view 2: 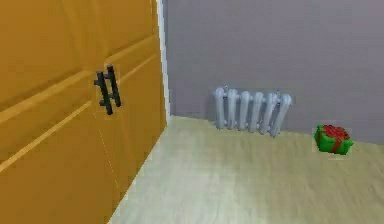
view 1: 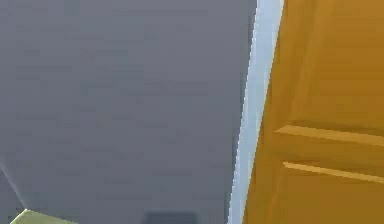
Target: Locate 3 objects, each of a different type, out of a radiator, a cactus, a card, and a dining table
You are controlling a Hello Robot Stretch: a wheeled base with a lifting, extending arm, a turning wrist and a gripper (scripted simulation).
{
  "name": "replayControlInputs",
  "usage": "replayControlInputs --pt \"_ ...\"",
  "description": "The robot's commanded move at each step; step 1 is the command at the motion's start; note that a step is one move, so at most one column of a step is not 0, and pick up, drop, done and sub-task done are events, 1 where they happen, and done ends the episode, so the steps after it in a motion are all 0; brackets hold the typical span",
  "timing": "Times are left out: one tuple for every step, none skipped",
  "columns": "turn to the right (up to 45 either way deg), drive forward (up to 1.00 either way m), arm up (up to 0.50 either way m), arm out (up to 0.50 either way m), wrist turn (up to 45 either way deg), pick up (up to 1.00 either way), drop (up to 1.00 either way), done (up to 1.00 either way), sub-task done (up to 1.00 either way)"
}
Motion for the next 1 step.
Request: replayControlInputs --pt "-45.0 0.0 0.0 0.0 0.0 0.0 0.0 0.0 0.0"
